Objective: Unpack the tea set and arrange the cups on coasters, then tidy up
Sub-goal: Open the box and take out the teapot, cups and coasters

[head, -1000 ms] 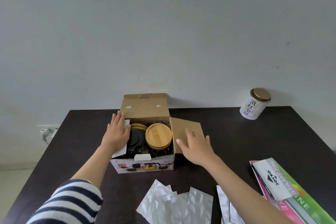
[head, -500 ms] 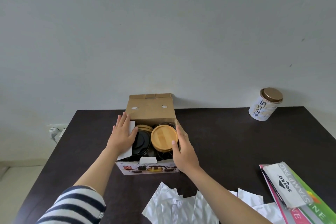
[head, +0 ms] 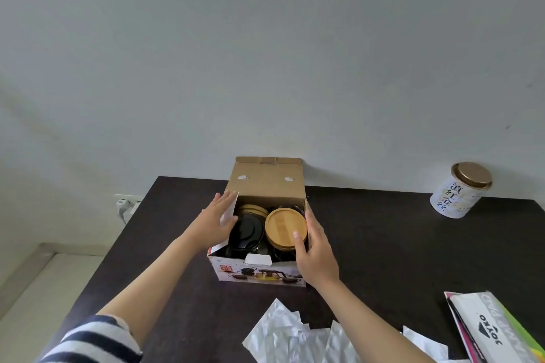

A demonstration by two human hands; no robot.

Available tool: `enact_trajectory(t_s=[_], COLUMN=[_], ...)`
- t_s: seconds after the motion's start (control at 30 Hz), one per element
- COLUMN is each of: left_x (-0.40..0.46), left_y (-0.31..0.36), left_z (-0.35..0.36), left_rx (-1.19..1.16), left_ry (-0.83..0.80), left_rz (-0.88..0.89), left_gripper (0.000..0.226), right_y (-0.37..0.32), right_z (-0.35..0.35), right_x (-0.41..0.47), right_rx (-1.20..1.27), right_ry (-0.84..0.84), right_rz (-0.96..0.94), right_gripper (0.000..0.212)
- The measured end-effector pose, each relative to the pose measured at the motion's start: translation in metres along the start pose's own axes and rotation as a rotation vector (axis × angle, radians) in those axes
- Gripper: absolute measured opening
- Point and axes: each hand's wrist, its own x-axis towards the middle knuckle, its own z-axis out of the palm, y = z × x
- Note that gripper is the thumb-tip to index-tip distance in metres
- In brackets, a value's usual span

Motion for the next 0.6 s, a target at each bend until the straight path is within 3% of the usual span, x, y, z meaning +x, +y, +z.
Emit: enact_trajectory(t_s=[0.17, 0.3, 0.47, 0.6], left_x=[-0.009, -0.02, -0.018, -0.006], left_y=[0.004, 0.018, 0.023, 0.017], left_z=[-0.024, -0.037, -0.032, -0.013], left_rx=[0.104, 0.429, 0.792, 0.78], left_ry=[0.016, -0.021, -0.027, -0.038], left_rz=[0.034, -0.017, -0.058, -0.183], left_gripper=[0.048, 0.05, 0.063, 0.063], right_y=[-0.001, -0.004, -0.014, -0.026], right_z=[-0.002, -0.005, -0.019, -0.03], right_x=[0.0, -0.001, 0.003, 0.012], right_rx=[-0.026, -0.095, -0.38, -0.438], right_ry=[-0.019, -0.048, -0.1, -0.232], right_rz=[-0.01, 0.013, -0.055, -0.19], right_gripper=[0.062, 0.072, 0.088, 0.096])
